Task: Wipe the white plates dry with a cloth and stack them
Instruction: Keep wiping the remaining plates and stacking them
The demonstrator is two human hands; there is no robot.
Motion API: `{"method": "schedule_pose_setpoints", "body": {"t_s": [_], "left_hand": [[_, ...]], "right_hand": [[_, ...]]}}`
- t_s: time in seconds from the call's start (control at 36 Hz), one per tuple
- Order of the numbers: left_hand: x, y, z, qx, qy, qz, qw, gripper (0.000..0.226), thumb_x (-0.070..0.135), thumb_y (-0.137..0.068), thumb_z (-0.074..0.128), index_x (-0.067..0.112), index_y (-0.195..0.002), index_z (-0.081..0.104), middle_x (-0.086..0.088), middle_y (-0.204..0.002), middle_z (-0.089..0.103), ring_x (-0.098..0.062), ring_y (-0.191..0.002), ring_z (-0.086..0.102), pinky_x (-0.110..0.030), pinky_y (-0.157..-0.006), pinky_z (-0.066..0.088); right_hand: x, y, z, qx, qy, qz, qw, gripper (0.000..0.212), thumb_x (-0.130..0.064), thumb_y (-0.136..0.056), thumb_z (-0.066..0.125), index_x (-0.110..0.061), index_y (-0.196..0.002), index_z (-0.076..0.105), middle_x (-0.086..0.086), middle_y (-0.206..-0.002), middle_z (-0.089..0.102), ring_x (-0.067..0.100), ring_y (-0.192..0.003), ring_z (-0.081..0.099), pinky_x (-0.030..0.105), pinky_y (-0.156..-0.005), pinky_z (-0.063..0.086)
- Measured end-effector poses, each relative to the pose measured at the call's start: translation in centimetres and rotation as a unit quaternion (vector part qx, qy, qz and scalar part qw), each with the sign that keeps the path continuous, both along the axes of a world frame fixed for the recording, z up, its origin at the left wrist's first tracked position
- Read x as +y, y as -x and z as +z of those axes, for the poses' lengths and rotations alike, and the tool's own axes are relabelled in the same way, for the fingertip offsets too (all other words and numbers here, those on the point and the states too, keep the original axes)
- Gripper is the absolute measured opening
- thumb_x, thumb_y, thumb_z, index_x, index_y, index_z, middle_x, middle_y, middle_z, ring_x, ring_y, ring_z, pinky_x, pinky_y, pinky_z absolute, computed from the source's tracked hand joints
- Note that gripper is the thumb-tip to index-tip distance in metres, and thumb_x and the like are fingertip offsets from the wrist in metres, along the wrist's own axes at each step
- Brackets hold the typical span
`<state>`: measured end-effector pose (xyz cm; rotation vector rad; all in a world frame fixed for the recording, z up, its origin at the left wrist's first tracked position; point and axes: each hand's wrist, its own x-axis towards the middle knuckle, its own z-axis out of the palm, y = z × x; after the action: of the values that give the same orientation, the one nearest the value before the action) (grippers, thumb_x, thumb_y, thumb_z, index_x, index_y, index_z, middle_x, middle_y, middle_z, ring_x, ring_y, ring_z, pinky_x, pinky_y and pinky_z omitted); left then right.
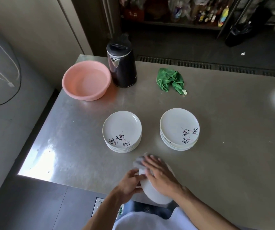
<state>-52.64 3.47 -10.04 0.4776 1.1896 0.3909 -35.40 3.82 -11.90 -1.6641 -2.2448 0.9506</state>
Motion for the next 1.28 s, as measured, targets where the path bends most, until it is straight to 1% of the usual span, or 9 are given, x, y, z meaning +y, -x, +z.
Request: {"method": "schedule_pose_setpoints", "body": {"t_s": [0.11,0.31,0.5,0.75,0.83,0.94,1.03,1.17,1.28], "left_hand": [[0.1,0.2,0.1,-0.005,0.01,0.01,1.0,0.032,0.008,-0.097,0.063,0.006,-0.129,0.063,-0.012,-0.101,0.072,-0.024,-0.088,0.069,-0.033,-0.071,0.057],[0.2,-0.3,-0.2,0.017,0.0,0.042,0.999,0.033,0.001,-0.095,0.064,0.002,-0.127,0.059,-0.018,-0.107,0.073,-0.031,-0.091,0.07,-0.041,-0.079,0.059],[0.2,-0.1,0.1,0.0,0.022,0.069,0.997,0.03,0.004,-0.095,0.064,0.008,-0.125,0.062,-0.014,-0.101,0.071,-0.029,-0.087,0.068,-0.037,-0.07,0.059],[3.6,-1.8,1.0,-0.077,0.019,0.157,0.984,0.01,-0.002,-0.097,0.054,0.004,-0.095,0.062,-0.017,-0.082,0.064,-0.023,-0.07,0.066,-0.035,-0.066,0.061],[4.8,-2.8,1.9,-0.106,0.004,0.154,0.982,0.019,-0.006,-0.098,0.047,-0.002,-0.089,0.064,-0.015,-0.079,0.069,-0.022,-0.072,0.071,-0.033,-0.067,0.063],[5.0,-3.4,2.2,-0.1,0.007,0.148,0.984,0.02,0.016,-0.103,0.059,0.0,-0.115,0.062,-0.016,-0.115,0.074,-0.026,-0.101,0.074,-0.033,-0.076,0.061],[4.4,-3.6,1.9,0.013,-0.018,0.125,0.992,0.029,0.032,-0.101,0.064,0.007,-0.115,0.063,-0.01,-0.116,0.072,-0.024,-0.101,0.072,-0.033,-0.071,0.06],[2.6,-3.5,0.3,0.214,-0.11,0.061,0.969,0.033,0.017,-0.098,0.068,0.009,-0.124,0.05,-0.01,-0.096,0.056,-0.013,-0.072,0.051,-0.019,-0.059,0.044],[1.4,-3.1,0.4,0.129,-0.064,0.03,0.989,0.023,0.008,-0.104,0.054,0.012,-0.126,0.057,-0.005,-0.103,0.067,-0.016,-0.081,0.068,-0.024,-0.068,0.058]], "right_hand": [[1.4,-0.8,-0.6,-0.075,0.045,-0.155,0.984,0.05,-0.028,-0.107,0.028,-0.017,-0.156,0.029,0.004,-0.158,0.038,0.02,-0.147,0.028,0.029,-0.124,0.005],[-0.3,0.1,0.1,0.011,-0.025,0.029,0.999,0.053,-0.051,-0.105,0.021,-0.032,-0.153,0.036,-0.01,-0.163,0.024,0.009,-0.153,0.012,0.029,-0.124,0.003],[1.1,-2.0,-1.0,-0.042,0.097,-0.163,0.981,0.054,-0.035,-0.108,0.027,-0.012,-0.157,0.026,0.008,-0.164,0.024,0.022,-0.152,0.018,0.033,-0.124,0.003],[-2.1,-2.2,3.0,0.073,-0.059,-0.039,0.995,0.059,-0.046,-0.103,0.039,-0.022,-0.156,0.027,-0.006,-0.162,0.025,0.011,-0.15,0.024,0.031,-0.123,0.018],[-1.5,-2.9,4.3,0.069,-0.115,-0.035,0.99,0.063,-0.028,-0.096,0.056,-0.018,-0.155,0.034,-0.003,-0.157,0.04,0.013,-0.142,0.04,0.032,-0.114,0.036],[-0.7,-4.2,4.5,0.054,-0.175,-0.107,0.977,0.065,0.007,-0.077,0.066,-0.013,-0.138,0.058,-0.003,-0.125,0.068,0.017,-0.102,0.066,0.028,-0.089,0.053],[0.0,-5.3,4.6,0.068,-0.137,-0.229,0.961,0.026,-0.004,-0.087,0.071,-0.013,-0.112,0.071,0.0,-0.091,0.074,0.02,-0.074,0.067,0.021,-0.07,0.048],[0.0,-6.3,4.2,0.19,0.006,-0.367,0.911,0.01,-0.02,-0.093,0.067,-0.029,-0.096,0.07,-0.018,-0.084,0.074,-0.001,-0.079,0.066,0.009,-0.07,0.047],[-0.4,-6.8,3.6,0.259,0.051,-0.42,0.868,0.012,-0.018,-0.091,0.07,-0.031,-0.092,0.07,-0.021,-0.087,0.074,-0.004,-0.079,0.067,0.015,-0.07,0.05]]}}
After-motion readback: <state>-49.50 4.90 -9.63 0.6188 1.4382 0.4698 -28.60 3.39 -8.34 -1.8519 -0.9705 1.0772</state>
